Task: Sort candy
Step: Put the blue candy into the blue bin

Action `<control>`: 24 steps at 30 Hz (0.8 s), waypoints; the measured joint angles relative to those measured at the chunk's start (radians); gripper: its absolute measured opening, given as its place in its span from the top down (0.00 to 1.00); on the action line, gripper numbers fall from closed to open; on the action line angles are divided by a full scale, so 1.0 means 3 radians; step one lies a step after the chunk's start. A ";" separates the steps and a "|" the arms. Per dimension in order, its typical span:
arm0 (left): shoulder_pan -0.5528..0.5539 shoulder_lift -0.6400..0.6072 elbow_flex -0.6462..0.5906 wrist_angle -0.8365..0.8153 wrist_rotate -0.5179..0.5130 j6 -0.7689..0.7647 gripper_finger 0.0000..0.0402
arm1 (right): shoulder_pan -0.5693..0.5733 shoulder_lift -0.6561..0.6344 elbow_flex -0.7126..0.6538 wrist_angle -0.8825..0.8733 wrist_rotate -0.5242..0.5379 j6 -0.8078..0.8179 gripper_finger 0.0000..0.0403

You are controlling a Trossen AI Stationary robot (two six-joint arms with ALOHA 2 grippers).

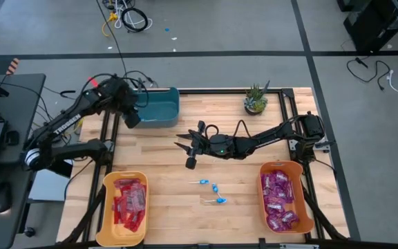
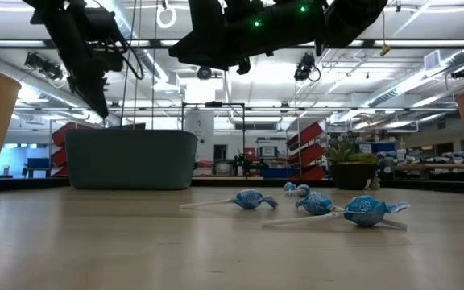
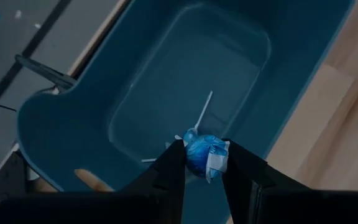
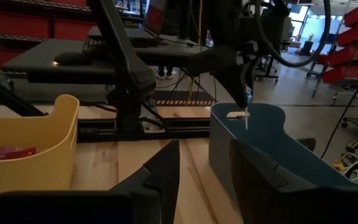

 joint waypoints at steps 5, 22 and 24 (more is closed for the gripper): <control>0.0153 0.0169 0.0000 -0.0046 0.0091 0.0112 0.78 | 0.0000 0.0000 0.0000 0.0000 -0.0001 0.0019 0.68; 0.0334 0.0387 0.0000 -0.0071 0.0145 0.0105 0.78 | 0.0000 0.0000 0.0000 0.0000 -0.0002 0.0033 0.67; 0.0334 0.0387 0.0000 -0.0071 0.0145 0.0105 0.78 | 0.0000 0.0000 0.0000 0.0000 -0.0003 0.0033 0.67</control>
